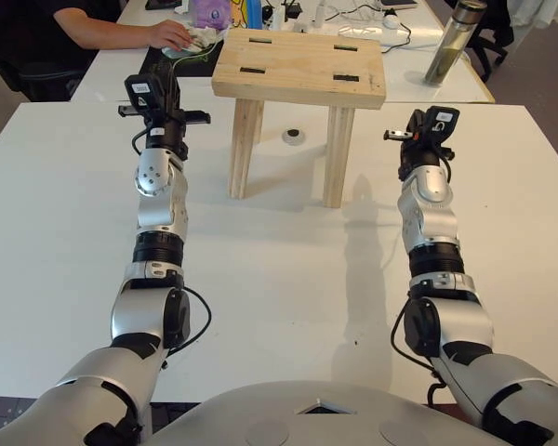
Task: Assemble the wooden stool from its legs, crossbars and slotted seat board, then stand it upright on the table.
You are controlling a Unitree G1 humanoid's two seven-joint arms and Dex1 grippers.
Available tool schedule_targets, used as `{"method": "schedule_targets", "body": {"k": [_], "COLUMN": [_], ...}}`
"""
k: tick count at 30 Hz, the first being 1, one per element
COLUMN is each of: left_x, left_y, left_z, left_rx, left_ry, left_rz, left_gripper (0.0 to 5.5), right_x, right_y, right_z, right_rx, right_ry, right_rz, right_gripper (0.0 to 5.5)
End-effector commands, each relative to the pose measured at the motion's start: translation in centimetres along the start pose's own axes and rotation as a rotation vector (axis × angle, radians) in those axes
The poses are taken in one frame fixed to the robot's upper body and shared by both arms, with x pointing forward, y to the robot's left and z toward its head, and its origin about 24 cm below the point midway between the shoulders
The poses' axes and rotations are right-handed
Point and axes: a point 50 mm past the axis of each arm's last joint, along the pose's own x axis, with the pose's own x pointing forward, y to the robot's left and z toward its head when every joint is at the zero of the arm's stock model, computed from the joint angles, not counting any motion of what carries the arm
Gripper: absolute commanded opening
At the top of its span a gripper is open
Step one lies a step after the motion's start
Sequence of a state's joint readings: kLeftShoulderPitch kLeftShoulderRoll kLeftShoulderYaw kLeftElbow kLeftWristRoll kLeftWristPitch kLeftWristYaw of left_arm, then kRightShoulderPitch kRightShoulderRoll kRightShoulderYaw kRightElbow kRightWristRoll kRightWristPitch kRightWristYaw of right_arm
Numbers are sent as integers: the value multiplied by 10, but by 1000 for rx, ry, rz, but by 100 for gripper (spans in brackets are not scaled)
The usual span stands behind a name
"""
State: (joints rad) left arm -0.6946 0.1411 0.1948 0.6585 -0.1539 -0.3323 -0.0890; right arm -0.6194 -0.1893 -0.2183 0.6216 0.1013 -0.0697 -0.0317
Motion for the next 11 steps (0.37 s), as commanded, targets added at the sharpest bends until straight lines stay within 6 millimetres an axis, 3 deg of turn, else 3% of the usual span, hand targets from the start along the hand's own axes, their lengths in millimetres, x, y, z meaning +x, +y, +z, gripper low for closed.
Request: {"method": "schedule_targets", "body": {"k": [1,11], "left_x": [-2,-7], "left_y": [2,5], "left_z": [-2,-3], "left_rx": [12,23], "left_ry": [14,22], "left_rz": [-5,11], "left_gripper": [0,0], "right_x": [-2,-6], "right_y": [2,2], "right_z": [-1,-4], "right_rx": [-9,-16], "right_ry": [7,30], "right_rz": [20,25], "right_gripper": [1,1]}}
